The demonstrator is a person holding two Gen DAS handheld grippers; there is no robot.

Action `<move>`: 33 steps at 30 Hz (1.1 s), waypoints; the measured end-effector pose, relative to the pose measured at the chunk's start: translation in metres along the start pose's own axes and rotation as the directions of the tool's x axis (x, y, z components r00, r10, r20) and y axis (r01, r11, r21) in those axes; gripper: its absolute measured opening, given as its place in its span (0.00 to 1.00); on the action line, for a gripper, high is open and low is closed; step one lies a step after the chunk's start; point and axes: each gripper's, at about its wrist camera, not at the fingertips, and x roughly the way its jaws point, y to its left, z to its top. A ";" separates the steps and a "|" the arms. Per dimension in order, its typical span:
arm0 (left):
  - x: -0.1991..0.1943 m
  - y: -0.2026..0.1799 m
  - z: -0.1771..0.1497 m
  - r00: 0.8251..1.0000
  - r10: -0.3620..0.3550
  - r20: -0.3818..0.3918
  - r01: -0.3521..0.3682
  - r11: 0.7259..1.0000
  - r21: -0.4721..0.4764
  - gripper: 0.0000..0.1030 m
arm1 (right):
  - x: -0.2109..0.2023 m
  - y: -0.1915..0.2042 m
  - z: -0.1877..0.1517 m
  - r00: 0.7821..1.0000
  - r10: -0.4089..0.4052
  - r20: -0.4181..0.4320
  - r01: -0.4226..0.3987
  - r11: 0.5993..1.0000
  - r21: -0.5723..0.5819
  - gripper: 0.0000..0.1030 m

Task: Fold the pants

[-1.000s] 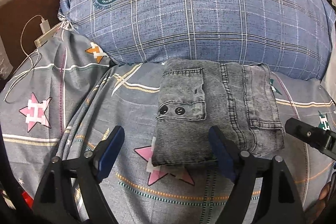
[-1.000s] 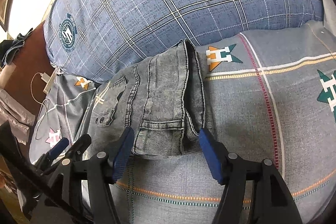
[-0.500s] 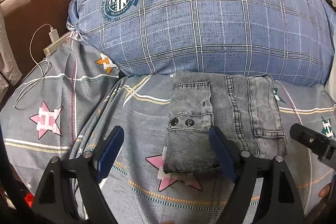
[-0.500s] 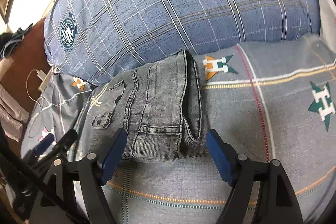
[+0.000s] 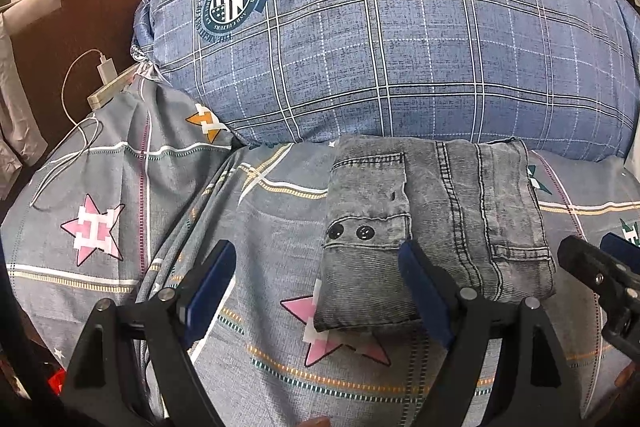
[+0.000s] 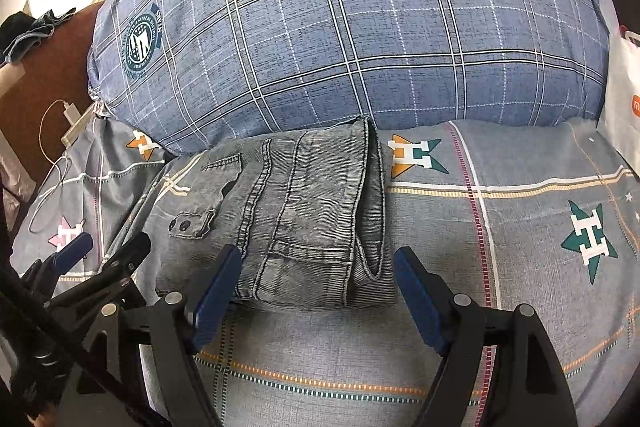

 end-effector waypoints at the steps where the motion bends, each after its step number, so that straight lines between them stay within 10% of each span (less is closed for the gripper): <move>1: 0.000 0.000 0.000 1.000 0.001 0.000 -0.001 1.000 -0.001 0.80 | 0.000 0.000 0.000 1.000 0.000 -0.001 0.000 1.000 0.000 0.80; 33: 0.006 -0.002 -0.003 0.998 -0.037 -0.041 0.037 0.999 0.006 0.80 | 0.013 -0.001 -0.004 0.999 0.014 -0.041 -0.013 1.000 0.025 0.80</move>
